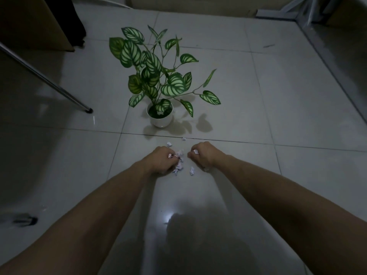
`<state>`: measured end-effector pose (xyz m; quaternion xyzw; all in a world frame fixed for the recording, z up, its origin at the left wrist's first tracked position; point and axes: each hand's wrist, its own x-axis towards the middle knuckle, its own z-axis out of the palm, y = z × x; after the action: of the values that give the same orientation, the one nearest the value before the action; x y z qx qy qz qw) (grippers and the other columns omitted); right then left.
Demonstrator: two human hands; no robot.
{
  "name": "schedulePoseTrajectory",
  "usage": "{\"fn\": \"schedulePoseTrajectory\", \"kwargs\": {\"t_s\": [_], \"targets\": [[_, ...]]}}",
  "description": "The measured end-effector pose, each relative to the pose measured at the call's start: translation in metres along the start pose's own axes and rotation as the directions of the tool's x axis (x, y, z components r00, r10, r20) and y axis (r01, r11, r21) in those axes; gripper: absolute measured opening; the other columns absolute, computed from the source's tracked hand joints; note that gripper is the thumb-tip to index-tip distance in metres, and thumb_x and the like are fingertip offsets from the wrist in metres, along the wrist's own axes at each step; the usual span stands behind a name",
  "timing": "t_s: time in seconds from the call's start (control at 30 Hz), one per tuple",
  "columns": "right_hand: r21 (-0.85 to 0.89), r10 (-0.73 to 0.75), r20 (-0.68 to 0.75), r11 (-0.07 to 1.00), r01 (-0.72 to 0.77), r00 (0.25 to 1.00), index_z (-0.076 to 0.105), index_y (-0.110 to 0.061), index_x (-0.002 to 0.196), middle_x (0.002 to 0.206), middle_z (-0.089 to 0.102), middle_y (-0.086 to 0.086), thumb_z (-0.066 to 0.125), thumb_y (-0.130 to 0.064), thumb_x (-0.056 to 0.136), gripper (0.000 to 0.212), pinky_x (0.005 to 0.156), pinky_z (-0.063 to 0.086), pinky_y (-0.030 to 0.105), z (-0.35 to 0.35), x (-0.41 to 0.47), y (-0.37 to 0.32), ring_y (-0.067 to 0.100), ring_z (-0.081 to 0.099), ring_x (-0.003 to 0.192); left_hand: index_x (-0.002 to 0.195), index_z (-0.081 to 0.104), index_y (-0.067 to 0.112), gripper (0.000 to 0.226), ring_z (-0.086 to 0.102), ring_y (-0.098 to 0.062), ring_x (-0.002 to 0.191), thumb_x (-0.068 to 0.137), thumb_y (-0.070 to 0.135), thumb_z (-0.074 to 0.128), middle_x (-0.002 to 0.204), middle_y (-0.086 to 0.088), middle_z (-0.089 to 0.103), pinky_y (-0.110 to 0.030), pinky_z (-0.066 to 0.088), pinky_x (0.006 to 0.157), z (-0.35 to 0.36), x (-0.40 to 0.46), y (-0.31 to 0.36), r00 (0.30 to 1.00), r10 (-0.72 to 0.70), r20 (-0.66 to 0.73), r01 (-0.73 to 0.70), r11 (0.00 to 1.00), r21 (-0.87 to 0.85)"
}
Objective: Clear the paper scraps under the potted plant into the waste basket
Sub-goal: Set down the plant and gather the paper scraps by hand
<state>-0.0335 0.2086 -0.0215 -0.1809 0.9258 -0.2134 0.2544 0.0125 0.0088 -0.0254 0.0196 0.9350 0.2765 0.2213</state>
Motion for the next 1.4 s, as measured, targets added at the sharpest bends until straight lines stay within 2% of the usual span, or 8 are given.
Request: {"fn": "schedulePoseTrajectory", "kwargs": {"t_s": [0.2,0.37,0.5,0.67,0.8,1.0,1.13,1.4], "targets": [[0.159,0.063,0.053,0.985,-0.071,0.997,0.071,-0.007,0.09,0.088,0.072,0.012,0.058,-0.031,0.093,0.028,0.073,0.052,0.031,-0.002,0.004,-0.012,0.025,0.064,0.08,0.092,0.07,0.023,0.017,0.065,-0.021,0.087,0.085,0.027,0.055,0.098,-0.001,0.07,-0.033,0.054,0.076,-0.005,0.004,-0.008,0.999,0.023,0.049,-0.016,0.989,-0.149],[0.151,0.082,-0.027,0.985,-0.077,0.996,0.051,-0.015,0.056,0.061,0.056,0.008,0.049,-0.05,0.095,0.052,0.067,0.038,0.03,-0.003,0.006,-0.016,0.026,0.053,0.069,0.067,0.065,0.013,0.045,0.058,-0.016,0.057,0.077,0.057,0.069,0.062,-0.004,0.063,-0.03,0.047,0.055,-0.008,0.001,-0.009,0.993,-0.083,0.081,0.106,0.938,-0.33],[0.166,0.163,-0.023,0.974,-0.157,0.986,0.06,-0.013,0.068,0.073,0.059,0.009,0.044,-0.054,0.095,0.052,0.071,0.042,0.031,-0.005,0.007,-0.016,0.028,0.056,0.074,0.055,0.054,0.016,0.053,0.044,-0.018,0.056,0.101,0.042,0.044,0.052,0.002,0.048,-0.031,0.033,0.057,-0.01,0.001,-0.002,0.987,-0.153,-0.042,0.123,0.901,-0.415],[0.449,0.224,-0.037,0.874,-0.184,0.974,0.049,-0.016,0.054,0.054,0.054,0.002,0.053,-0.043,0.096,0.05,0.055,0.036,0.027,-0.007,0.003,-0.017,0.017,0.048,0.052,0.083,0.067,0.003,0.041,0.042,-0.014,0.042,0.104,0.03,0.044,0.058,-0.004,0.055,-0.02,0.034,0.042,-0.01,0.004,-0.001,0.974,-0.196,0.112,0.215,0.65,-0.729],[0.644,0.218,0.02,0.744,-0.179,0.976,0.071,-0.012,0.07,0.058,0.068,-0.001,0.058,-0.037,0.095,0.038,0.045,0.037,0.02,-0.004,0.0,-0.013,0.012,0.048,0.046,0.09,0.069,0.003,0.036,0.041,-0.01,0.039,0.101,0.032,0.051,0.056,0.0,0.051,-0.016,0.03,0.037,-0.011,0.006,0.002,0.964,-0.231,0.129,0.249,0.626,-0.739],[0.686,0.328,-0.097,0.706,-0.176,0.94,0.051,-0.016,0.054,0.048,0.048,0.002,0.05,-0.049,0.095,0.052,0.045,0.033,0.02,-0.012,0.006,-0.01,0.017,0.041,0.044,0.063,0.056,0.016,0.047,0.047,-0.019,0.056,0.097,0.048,0.048,0.06,-0.005,0.055,-0.029,0.033,0.056,-0.014,0.012,0.009,0.953,-0.293,-0.079,0.186,0.769,-0.611],[0.521,0.347,-0.212,0.831,-0.195,0.914,0.052,-0.012,0.058,0.069,0.058,0.012,0.04,-0.051,0.098,0.057,0.072,0.042,0.031,-0.014,0.011,0.004,0.025,0.055,0.069,0.078,0.067,0.015,0.055,0.062,-0.026,0.077,0.092,0.061,0.04,0.079,-0.008,0.067,-0.032,0.044,0.068,0.004,0.005,0.009,0.965,-0.072,-0.251,0.055,0.996,-0.075],[0.449,0.356,-0.228,0.864,-0.226,0.906,0.047,-0.016,0.051,0.077,0.059,0.015,0.037,-0.047,0.1,0.059,0.072,0.038,0.029,-0.009,0.004,0.014,0.027,0.055,0.075,0.122,0.047,0.02,0.087,0.053,-0.025,0.095,0.07,0.089,0.041,0.107,-0.004,0.058,-0.038,0.041,0.081,0.055,-0.011,0.017,0.951,0.133,-0.279,-0.042,0.949,0.312]]}}
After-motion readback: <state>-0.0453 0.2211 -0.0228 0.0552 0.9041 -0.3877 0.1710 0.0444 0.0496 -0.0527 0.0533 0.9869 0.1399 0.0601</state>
